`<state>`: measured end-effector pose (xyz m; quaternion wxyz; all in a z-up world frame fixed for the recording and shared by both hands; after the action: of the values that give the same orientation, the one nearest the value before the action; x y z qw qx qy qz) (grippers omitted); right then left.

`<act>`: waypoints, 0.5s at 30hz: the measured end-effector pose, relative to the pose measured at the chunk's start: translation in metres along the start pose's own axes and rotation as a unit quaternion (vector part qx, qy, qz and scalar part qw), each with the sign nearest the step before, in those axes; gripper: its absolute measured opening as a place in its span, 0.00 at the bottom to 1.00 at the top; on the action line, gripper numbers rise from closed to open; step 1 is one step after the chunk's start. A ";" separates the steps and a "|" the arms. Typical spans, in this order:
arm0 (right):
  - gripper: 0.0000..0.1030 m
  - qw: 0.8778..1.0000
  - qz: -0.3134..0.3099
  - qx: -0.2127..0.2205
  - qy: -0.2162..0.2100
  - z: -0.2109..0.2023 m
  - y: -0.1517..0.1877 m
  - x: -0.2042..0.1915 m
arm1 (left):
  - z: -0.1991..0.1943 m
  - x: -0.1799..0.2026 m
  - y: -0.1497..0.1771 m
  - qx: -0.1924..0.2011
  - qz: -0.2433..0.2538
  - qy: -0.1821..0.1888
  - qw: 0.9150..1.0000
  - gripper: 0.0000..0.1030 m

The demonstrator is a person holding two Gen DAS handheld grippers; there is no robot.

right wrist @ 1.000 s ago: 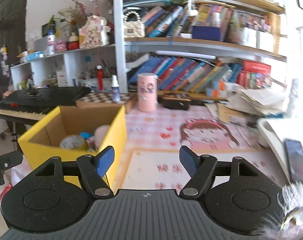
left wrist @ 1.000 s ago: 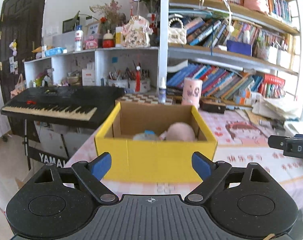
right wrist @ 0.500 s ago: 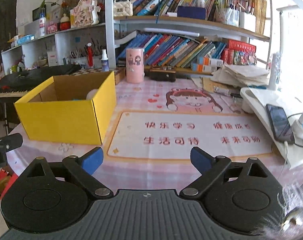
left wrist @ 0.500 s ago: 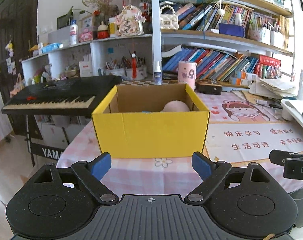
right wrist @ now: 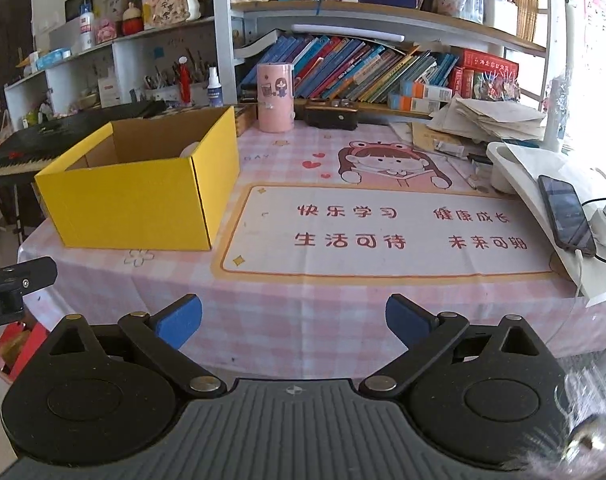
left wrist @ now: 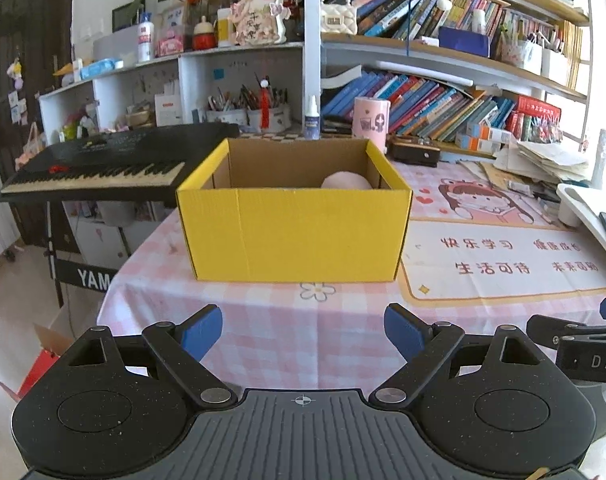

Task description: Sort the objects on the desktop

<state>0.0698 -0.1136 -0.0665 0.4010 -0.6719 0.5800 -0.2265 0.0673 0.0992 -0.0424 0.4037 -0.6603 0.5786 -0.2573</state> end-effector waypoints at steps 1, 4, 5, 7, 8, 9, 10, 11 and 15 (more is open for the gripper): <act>0.97 1.000 0.000 -0.003 0.000 0.000 0.001 0.000 | 0.001 0.001 0.001 -0.005 0.002 0.002 1.000 0.88; 0.97 1.000 0.002 -0.015 -0.001 -0.001 0.006 0.000 | 0.001 0.004 0.003 -0.011 0.007 0.010 1.000 0.88; 0.97 1.000 0.002 -0.018 -0.002 -0.001 0.006 -0.001 | 0.001 0.006 0.003 -0.012 0.010 0.011 1.000 0.88; 0.98 1.000 0.002 -0.022 -0.003 -0.001 0.007 0.000 | 0.000 0.008 0.005 -0.013 0.016 0.015 1.000 0.88; 0.98 1.000 0.002 -0.024 -0.005 -0.001 0.008 0.000 | 0.000 0.010 0.005 -0.014 0.018 0.016 1.000 0.88; 0.98 1.000 0.003 -0.026 -0.005 -0.001 0.009 0.000 | 0.000 0.011 0.006 -0.015 0.020 0.017 1.000 0.88; 0.98 1.000 0.004 -0.028 -0.006 -0.001 0.010 0.000 | 0.000 0.011 0.006 -0.017 0.020 0.018 0.999 0.88; 0.99 0.999 0.005 -0.031 -0.007 -0.001 0.011 0.000 | 0.000 0.012 0.007 -0.018 0.020 0.019 0.999 0.88; 0.99 0.999 0.009 -0.035 -0.008 -0.002 0.013 0.001 | 0.001 0.011 0.008 -0.024 0.017 0.021 0.999 0.88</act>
<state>0.0607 -0.1152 -0.0761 0.3838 -0.6821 0.5906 -0.1967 0.0659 0.0884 -0.0512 0.3799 -0.6540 0.6042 -0.2506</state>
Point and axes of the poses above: each gripper's, at about its wrist camera, not at the fingertips, and z roughly the way its jaws point, x to its right, y to its underside, the point moved 5 cm from there along z, roughly the way its jaws point, and after that the axes turned 13 degrees about -y, right-handed, at the moved point
